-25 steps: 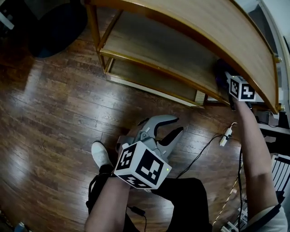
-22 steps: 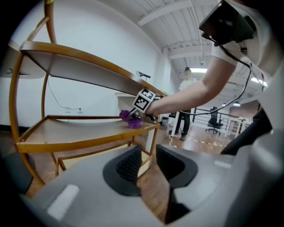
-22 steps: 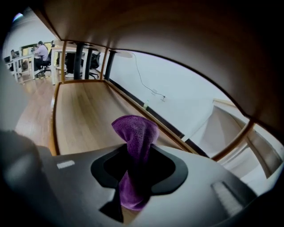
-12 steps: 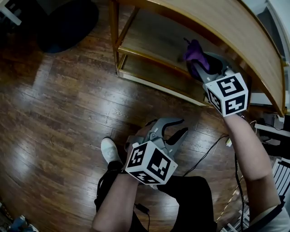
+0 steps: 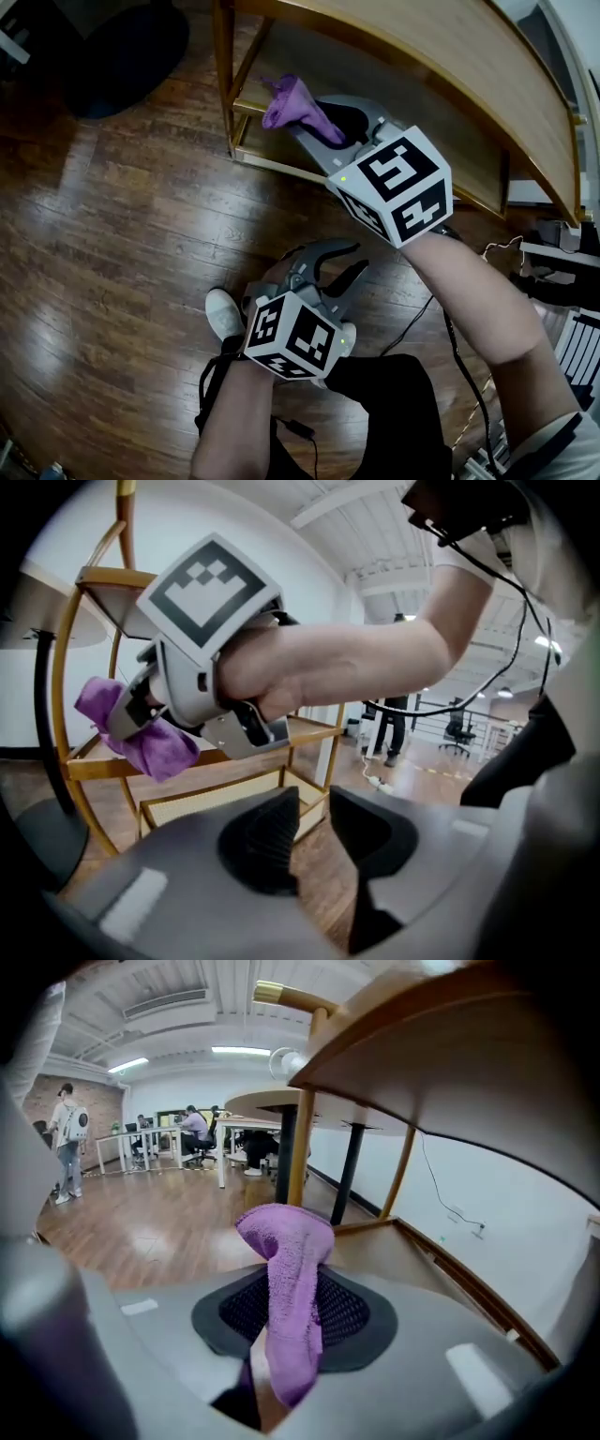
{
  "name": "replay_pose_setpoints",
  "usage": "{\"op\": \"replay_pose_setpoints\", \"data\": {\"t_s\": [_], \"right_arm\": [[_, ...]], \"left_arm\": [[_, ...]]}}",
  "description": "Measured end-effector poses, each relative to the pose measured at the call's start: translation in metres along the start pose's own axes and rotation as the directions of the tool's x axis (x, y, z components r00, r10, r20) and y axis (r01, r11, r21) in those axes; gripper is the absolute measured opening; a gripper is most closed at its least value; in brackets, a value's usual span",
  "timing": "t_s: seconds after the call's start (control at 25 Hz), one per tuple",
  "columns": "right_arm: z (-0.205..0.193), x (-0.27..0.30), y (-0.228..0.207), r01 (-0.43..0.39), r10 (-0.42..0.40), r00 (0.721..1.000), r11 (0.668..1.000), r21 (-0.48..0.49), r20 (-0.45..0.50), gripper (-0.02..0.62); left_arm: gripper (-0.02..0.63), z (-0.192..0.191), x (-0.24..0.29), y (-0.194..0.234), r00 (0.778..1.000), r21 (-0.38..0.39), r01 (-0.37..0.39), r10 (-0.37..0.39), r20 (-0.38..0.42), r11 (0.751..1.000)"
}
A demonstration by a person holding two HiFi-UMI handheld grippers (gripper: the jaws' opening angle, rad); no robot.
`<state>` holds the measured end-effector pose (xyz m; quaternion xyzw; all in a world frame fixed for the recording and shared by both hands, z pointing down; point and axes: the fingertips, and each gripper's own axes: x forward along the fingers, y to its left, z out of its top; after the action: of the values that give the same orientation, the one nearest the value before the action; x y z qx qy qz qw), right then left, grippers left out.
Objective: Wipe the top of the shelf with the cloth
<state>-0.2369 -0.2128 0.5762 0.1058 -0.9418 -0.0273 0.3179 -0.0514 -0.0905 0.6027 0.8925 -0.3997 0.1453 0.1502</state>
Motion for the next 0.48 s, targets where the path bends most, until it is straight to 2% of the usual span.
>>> {"op": "replay_pose_setpoints", "data": {"t_s": [0.24,0.48], "right_arm": [[-0.058,-0.047,-0.048,0.112,-0.108,0.992,0.991,0.072,-0.065,0.120],[-0.118,-0.110,-0.091,0.232,-0.216,0.970,0.960,0.157,-0.114,0.118]], "left_arm": [[0.124,0.003,0.019,-0.013,0.999,0.020,0.048,-0.048,-0.009,0.999],[0.124,0.004,0.044,-0.034,0.994,0.043,0.107,-0.105,-0.029,0.993]]}}
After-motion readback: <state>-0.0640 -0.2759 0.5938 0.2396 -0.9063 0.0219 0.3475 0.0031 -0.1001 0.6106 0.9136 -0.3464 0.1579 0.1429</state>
